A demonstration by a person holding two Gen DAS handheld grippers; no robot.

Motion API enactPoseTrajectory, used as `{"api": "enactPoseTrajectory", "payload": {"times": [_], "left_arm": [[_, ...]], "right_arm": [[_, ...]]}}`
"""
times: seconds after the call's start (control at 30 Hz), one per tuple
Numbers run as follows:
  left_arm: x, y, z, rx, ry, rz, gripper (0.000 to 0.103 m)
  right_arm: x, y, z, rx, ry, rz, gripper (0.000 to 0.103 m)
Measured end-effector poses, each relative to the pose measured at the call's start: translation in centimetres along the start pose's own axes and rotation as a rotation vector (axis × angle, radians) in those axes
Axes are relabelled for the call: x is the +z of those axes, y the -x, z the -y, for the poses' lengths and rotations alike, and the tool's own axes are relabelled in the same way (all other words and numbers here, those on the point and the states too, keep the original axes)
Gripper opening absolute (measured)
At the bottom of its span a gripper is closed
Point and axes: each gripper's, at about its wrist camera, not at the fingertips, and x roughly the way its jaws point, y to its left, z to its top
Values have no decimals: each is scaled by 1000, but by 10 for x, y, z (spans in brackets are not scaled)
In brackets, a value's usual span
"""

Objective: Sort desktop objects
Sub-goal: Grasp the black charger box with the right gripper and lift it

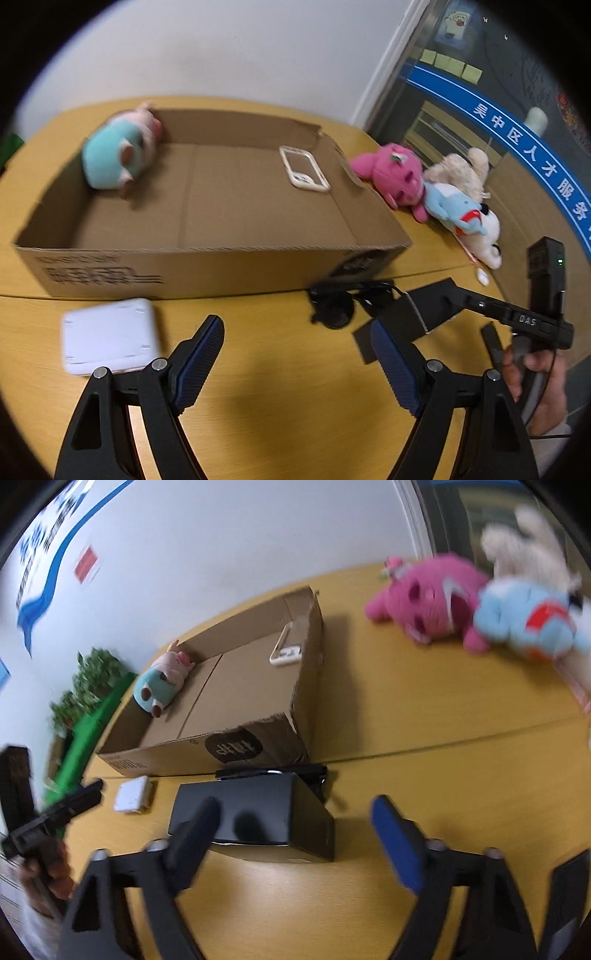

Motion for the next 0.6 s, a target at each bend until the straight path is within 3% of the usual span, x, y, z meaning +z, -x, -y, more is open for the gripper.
{"api": "enactPoseTrajectory", "payload": {"times": [0.13, 0.37, 0.6], "left_arm": [[1, -13, 6, -51, -19, -24, 81], [-6, -23, 3, -108, -12, -53, 81], [-36, -13, 1, -47, -27, -114, 81]], "right_arm": [[-4, -6, -8, 83, 14, 14, 53], [-42, -5, -58, 122, 102, 18, 51], [-95, 10, -93, 141, 158, 82, 51]]}}
